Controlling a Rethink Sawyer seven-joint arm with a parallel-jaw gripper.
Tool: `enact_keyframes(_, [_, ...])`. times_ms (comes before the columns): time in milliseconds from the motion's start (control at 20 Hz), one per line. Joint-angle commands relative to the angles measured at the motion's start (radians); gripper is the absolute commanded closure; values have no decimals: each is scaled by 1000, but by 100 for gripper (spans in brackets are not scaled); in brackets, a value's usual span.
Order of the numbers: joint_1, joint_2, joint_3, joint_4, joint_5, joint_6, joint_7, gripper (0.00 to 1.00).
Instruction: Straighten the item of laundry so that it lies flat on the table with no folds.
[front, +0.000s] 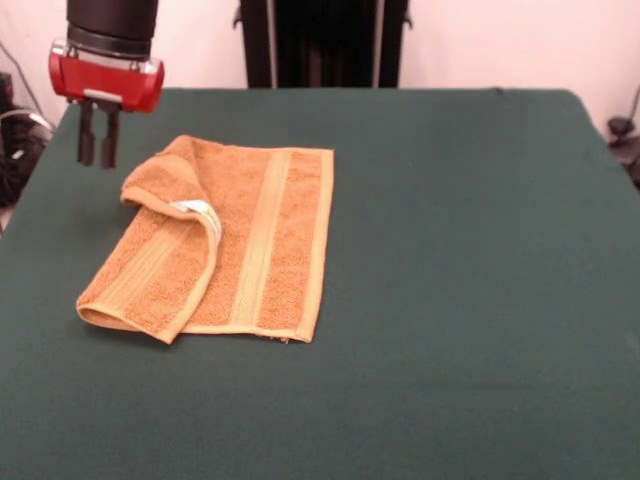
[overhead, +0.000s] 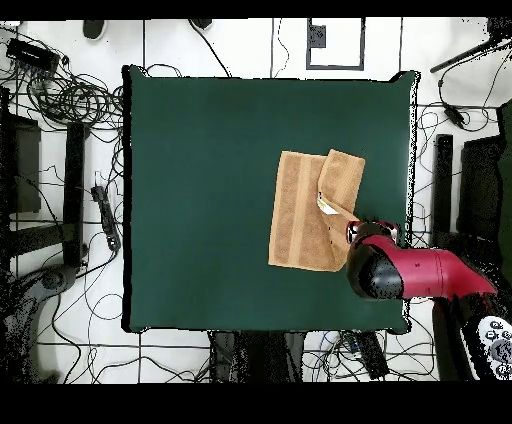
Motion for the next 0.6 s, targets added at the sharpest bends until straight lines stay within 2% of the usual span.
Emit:
enact_keyframes(50, [43,48,15,75,-15,-83,92,0])
enact_keyframes(200, [-32,45,108,100,11,-15,17,0])
enact_keyframes(300, [-2,42,69,90,3,-46,47,0])
enact_keyframes(400, [94,23,-50,65,-11,-129,130,0])
enact_keyframes(450, [100,23,-63,68,3,-133,149,0])
enact_keyframes(600, [168,62,-153,42,27,-180,201,0])
